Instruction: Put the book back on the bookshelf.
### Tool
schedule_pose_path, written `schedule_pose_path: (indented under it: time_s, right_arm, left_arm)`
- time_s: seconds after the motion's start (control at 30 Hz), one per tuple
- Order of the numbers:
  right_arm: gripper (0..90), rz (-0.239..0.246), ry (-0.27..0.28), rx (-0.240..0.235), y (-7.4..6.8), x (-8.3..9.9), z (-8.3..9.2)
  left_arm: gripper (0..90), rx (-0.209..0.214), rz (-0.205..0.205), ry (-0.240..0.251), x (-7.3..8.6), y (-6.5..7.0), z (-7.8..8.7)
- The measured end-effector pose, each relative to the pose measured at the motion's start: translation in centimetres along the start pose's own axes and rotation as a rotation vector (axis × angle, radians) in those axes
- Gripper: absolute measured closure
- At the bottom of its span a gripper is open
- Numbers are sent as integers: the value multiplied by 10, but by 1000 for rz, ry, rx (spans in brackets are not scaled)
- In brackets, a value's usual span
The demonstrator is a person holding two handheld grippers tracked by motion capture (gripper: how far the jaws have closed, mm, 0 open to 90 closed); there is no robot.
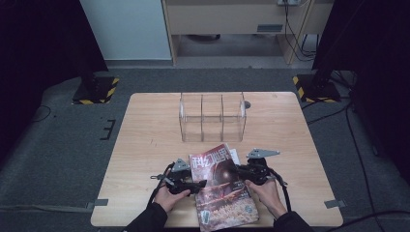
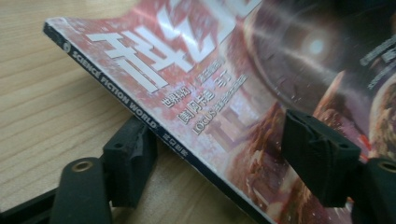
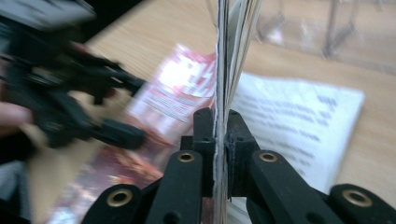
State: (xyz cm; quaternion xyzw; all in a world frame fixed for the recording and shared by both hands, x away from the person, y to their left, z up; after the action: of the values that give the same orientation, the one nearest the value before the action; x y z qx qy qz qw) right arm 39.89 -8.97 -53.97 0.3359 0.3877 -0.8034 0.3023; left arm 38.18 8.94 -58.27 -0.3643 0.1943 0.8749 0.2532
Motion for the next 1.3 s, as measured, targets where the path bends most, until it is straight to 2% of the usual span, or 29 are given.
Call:
schedule_pose_path:
  time_s: [0.1,0.17,0.37,0.4,0.43,0.47,0.5,0.6,0.7,0.73,0.8,0.93,1.03,1.1,1.3]
  right_arm:
    - [845,-13,-26,23,5,6,-4]
    - [837,-18,-37,29,8,9,-6]
    - [803,17,-43,24,6,10,-12]
    - [789,19,-45,26,6,11,-12]
    - [690,9,-58,33,8,13,-14]
    - [690,9,-58,33,8,13,-14]
    - [607,5,-68,50,10,14,-15]
    - [449,-3,-108,126,18,18,-14]
    - [405,17,-121,201,27,18,-10]
    - [387,9,-142,226,31,21,-8]
    - [391,12,-157,247,35,23,-8]
    - [380,15,-180,243,34,28,-12]
    - [388,1,-174,234,34,29,-13]
    - [405,-9,-148,228,35,29,-12]
    - [433,2,-135,215,34,27,-14]
  left_arm:
    - [281,4,-4,-10,0,2,1]
    - [320,14,4,-17,-1,3,2]
    - [377,26,15,-48,0,5,2]
    - [401,24,21,-50,0,4,2]
    - [433,22,25,-50,0,4,2]
    - [433,24,36,-51,0,3,3]
    - [443,27,44,-50,0,2,3]
    - [453,31,50,-49,0,2,3]
    - [457,34,59,-50,0,2,3]
    - [461,36,61,-49,0,2,3]
    - [463,36,63,-50,0,1,3]
    - [463,45,65,-57,-1,1,3]
    - [462,48,56,-47,-3,1,1]
    - [463,47,69,-49,-4,1,0]
    - [471,53,82,-32,-10,3,-10]
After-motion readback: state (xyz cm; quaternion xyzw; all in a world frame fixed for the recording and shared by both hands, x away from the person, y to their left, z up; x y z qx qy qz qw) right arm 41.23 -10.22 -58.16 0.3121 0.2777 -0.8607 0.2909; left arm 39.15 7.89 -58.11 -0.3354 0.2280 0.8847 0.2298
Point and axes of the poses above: each handheld gripper's, and its own axes: z roughly backward along the jaws, x roughly out of its underside, y roughly to its right, the point moved 8 cm from there along -z, roughly forward along the jaws, and after that the axes turned 9 degrees about -x, right-handed, at the moved point
